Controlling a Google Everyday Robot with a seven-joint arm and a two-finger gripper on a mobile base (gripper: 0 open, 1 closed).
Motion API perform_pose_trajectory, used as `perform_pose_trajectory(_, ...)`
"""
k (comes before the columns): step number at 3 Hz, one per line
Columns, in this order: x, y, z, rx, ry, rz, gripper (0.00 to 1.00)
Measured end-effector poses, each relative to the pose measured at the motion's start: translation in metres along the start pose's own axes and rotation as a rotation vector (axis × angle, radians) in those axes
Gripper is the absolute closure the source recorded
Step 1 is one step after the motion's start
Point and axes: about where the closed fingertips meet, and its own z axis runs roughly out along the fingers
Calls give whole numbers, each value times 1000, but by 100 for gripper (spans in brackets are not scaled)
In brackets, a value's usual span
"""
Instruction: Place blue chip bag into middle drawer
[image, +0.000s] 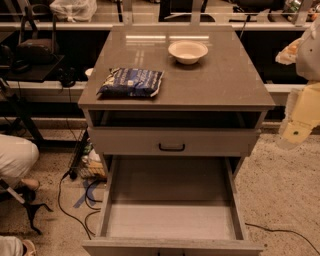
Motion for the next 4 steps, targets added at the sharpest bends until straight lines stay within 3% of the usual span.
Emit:
perform_pose_trajectory(1, 0, 0, 0, 0, 0, 0, 0)
perform_pose_trajectory(2, -12, -15, 5, 28, -72, 21, 0)
perform_pose_trajectory(3, -50, -60, 21, 68, -247, 104, 0)
perform_pose_trajectory(4, -99, -97, 39, 61, -389, 154, 0)
